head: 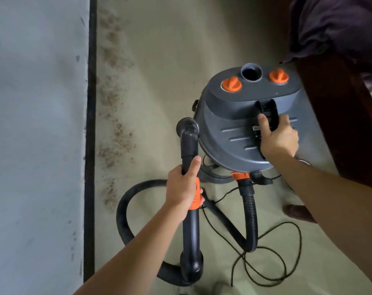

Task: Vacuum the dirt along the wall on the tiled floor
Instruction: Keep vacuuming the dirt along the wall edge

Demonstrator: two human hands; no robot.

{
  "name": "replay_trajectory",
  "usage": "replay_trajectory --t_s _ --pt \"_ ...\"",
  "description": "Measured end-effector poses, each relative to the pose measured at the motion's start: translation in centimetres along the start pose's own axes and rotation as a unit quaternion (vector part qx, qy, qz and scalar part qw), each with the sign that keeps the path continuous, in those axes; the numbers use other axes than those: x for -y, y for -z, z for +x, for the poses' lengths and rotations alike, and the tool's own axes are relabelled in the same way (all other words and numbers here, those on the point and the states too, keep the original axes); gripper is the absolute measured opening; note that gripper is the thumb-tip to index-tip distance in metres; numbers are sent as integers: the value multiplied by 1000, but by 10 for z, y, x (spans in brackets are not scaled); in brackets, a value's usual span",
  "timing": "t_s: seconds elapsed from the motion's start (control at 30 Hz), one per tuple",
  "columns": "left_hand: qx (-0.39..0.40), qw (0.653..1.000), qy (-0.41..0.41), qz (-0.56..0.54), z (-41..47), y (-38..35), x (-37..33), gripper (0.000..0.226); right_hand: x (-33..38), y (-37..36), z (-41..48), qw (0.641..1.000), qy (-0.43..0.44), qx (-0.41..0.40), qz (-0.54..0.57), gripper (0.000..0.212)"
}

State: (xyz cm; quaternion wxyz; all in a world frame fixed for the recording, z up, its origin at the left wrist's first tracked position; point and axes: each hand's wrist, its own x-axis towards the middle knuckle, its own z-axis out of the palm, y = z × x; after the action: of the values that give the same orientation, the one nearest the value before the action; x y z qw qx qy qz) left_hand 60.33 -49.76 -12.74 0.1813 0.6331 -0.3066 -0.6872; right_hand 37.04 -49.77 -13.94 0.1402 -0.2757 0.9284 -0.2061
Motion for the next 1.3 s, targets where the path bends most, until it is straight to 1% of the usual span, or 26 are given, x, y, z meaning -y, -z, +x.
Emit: replay_trajectory --t_s 0.27,0.4,0.57,0.73,0.87,1.1,1.23,1.3 --pt "-7 1000 18 -10 65 -11 -67 46 83 -32 104 1000 7 8 26 61" --pt "-32 999 15 -17 111 -19 -110 46 124 -45 173 999 28 6 16 63" --pt "-61 997 14 -44 180 -41 -163 46 177 -59 275 997 77 2 -12 67" --pt "-69 993 24 -93 250 -85 -214 42 230 -81 382 990 141 2 -19 70" --pt "-79 989 25 -122 289 -118 -253 40 271 -95 446 982 186 5 -20 69" --pt "-102 987 13 -124 320 -138 -315 37 314 -109 504 974 216 36 -54 68" --pt "-120 986 14 -114 318 -132 -323 37 327 -108 511 968 226 60 -90 66" --pt "-132 985 15 -111 311 -128 -321 38 327 -107 511 969 215 76 -92 65"
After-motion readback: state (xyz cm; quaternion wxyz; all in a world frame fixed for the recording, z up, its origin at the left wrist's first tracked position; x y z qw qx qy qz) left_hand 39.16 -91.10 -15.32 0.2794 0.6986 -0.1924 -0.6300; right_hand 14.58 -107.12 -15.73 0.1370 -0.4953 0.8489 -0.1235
